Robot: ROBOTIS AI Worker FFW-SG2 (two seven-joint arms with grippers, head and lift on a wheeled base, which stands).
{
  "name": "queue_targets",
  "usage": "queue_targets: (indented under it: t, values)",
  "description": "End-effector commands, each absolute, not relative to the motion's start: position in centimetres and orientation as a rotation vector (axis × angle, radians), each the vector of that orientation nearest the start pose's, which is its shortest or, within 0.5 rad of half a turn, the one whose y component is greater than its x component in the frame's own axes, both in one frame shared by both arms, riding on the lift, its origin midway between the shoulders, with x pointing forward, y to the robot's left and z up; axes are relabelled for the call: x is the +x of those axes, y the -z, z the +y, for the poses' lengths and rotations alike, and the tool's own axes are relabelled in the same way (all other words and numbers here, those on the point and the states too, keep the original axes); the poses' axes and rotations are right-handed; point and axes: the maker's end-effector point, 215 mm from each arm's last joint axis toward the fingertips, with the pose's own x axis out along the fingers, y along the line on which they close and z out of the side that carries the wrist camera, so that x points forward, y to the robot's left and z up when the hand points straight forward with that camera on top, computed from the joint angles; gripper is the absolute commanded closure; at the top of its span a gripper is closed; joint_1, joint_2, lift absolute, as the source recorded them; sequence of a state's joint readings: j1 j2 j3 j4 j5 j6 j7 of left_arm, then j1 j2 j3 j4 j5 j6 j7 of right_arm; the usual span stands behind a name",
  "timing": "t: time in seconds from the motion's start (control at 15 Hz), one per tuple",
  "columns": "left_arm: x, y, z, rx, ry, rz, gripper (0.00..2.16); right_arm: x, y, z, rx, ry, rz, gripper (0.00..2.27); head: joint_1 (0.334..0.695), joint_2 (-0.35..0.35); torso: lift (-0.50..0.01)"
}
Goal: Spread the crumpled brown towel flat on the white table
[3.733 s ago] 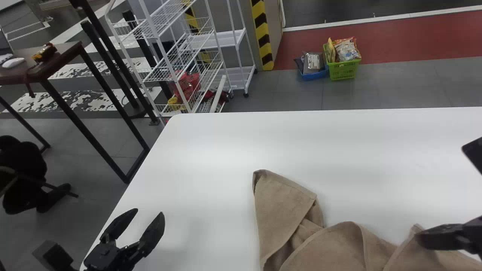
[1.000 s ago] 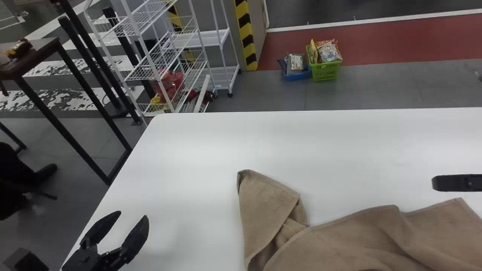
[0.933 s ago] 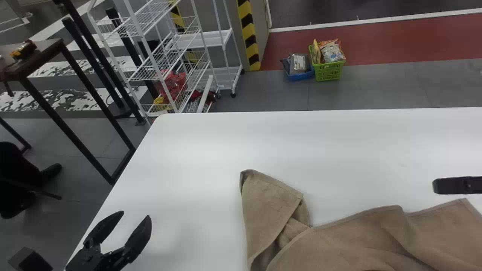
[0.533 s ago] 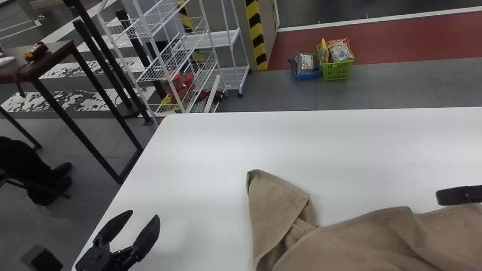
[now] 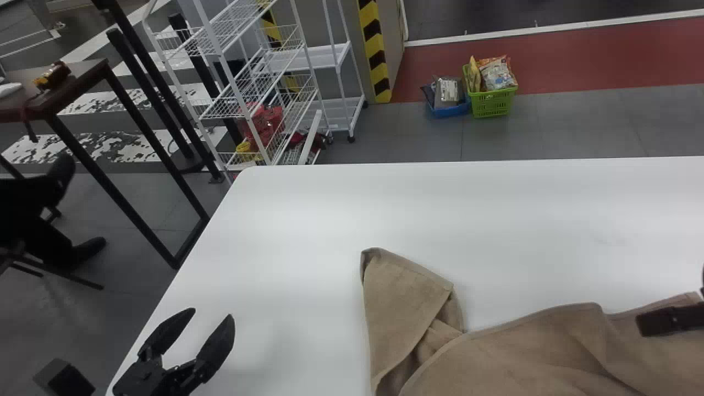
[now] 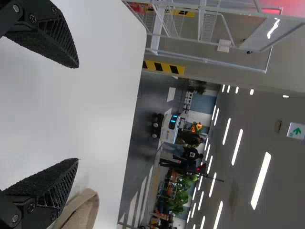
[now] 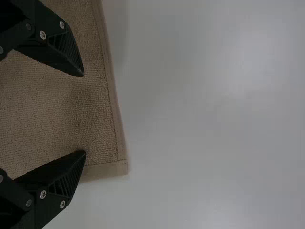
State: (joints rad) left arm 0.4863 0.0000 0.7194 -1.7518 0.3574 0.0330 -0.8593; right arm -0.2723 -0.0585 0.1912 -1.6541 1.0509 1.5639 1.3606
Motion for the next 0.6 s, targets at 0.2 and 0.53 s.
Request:
queue_targets:
  t: [0.2, 0.53]
  values:
    - [33.5, 41.0, 44.9, -0.187, 0.133, 0.127, 0.12, 45.7, 45.9, -21.4, 0.075, -0.364, 1.216, 1.19, 0.695, 0.33, -0.123]
    - [33.6, 40.9, 45.0, -0.187, 0.131, 0.124, 0.12, 46.0, 44.0, -23.0, 0.158, -0.351, 1.141, 1.71, 0.695, 0.32, -0.123]
